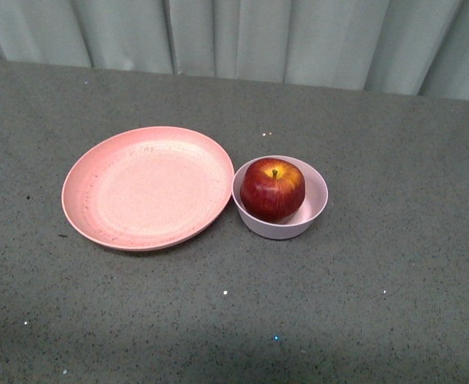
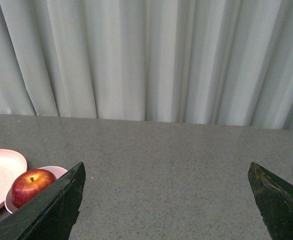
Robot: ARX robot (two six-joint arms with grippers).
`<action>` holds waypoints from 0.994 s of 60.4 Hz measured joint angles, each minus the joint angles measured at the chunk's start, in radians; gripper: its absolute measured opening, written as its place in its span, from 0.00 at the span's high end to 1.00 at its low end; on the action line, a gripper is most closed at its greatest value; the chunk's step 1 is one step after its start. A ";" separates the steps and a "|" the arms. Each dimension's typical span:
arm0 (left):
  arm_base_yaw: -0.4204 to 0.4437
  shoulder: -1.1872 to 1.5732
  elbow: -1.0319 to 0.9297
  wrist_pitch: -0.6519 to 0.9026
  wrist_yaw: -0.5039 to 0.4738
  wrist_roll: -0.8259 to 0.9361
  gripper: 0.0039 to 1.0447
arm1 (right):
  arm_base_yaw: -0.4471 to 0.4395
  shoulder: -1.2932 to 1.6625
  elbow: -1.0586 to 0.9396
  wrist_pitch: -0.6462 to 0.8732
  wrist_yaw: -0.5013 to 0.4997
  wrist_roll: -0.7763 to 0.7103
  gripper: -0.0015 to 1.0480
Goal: Move apple from plate to bowl
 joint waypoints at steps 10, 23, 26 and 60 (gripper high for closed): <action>0.040 -0.115 0.000 -0.105 0.015 0.000 0.97 | 0.000 0.000 0.000 0.000 0.000 0.000 0.09; 0.041 -0.232 0.000 -0.214 0.016 0.000 0.97 | 0.000 0.000 0.000 0.000 0.000 0.000 0.09; 0.041 -0.255 0.000 -0.237 0.016 0.000 0.97 | 0.000 0.000 0.000 0.000 0.000 0.000 0.09; 0.042 -0.469 0.000 -0.449 0.016 0.000 0.97 | 0.000 0.000 0.000 0.000 0.000 0.000 0.09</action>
